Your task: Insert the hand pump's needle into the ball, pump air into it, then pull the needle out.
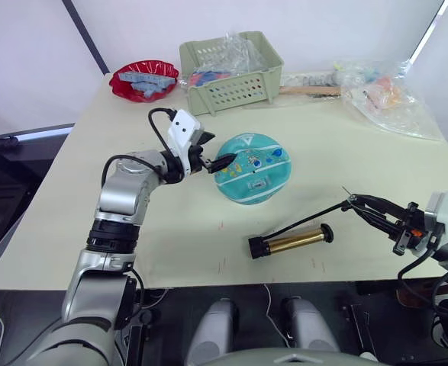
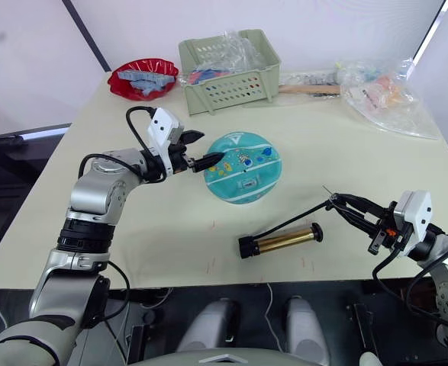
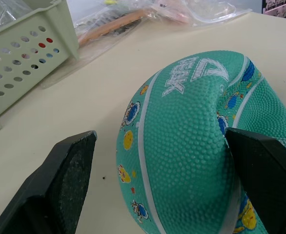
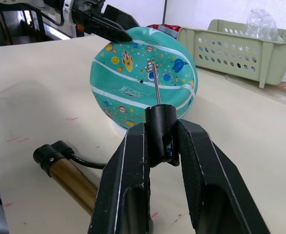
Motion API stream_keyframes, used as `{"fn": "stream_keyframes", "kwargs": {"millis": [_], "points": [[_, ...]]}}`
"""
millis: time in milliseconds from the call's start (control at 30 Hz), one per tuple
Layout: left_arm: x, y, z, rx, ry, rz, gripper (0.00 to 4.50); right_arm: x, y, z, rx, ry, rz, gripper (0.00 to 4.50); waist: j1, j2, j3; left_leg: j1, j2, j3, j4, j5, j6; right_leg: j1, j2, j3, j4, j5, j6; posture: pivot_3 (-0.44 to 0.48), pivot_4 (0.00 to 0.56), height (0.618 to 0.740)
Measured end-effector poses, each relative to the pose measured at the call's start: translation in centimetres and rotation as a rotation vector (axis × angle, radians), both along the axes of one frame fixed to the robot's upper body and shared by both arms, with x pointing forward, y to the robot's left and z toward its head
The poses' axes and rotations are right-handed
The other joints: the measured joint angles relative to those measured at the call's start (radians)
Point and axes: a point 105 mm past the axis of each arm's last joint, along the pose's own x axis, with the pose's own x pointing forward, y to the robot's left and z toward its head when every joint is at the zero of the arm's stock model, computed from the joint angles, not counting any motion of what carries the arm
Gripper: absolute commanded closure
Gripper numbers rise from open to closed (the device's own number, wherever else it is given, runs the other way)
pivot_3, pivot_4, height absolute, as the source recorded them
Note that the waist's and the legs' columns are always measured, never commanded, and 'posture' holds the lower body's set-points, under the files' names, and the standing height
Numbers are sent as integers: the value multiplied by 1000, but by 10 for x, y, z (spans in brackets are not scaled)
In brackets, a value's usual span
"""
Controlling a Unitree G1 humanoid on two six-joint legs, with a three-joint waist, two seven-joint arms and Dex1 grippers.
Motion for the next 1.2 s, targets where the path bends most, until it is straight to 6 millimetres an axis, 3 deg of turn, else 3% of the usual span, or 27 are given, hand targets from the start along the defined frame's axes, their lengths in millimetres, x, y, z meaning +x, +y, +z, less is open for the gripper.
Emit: {"fn": "stream_keyframes", "kwargs": {"millis": [200,333,367,567,600,933,1200], "points": [[1,-1,-2,-2,7,3,47,-2,5,3,25,-39,22,4167,0,0,0,0,0,0,0,0,0,0,0,0,0,0,0,0,150,740],[1,-2,-2,-5,6,-1,1568,-1,9,4,26,-50,36,4167,0,0,0,0,0,0,0,0,0,0,0,0,1,0,0,0,150,740],[1,-2,-2,-5,6,-2,2136,-1,9,4,25,-53,36,4167,0,0,0,1,0,0,0,0,0,0,0,0,1,0,0,0,150,740],[3,-2,-7,-11,15,14,4275,0,10,6,25,-62,41,4167,1,0,0,1,0,0,0,0,0,0,0,0,1,0,0,0,150,740],[3,-4,-8,-14,18,12,4463,1,11,6,24,-60,43,4167,0,0,0,1,0,0,0,0,0,0,0,0,1,0,0,0,150,740],[6,-14,-10,-52,5,41,4463,13,21,16,-9,50,34,4167,5,0,0,1,0,0,1,0,0,0,0,0,1,0,0,0,150,740],[3,-27,-13,-89,-13,67,4463,42,35,33,-161,189,-28,4167,16,0,0,0,-1,-1,1,0,0,0,-1,0,1,0,0,0,150,740]]}}
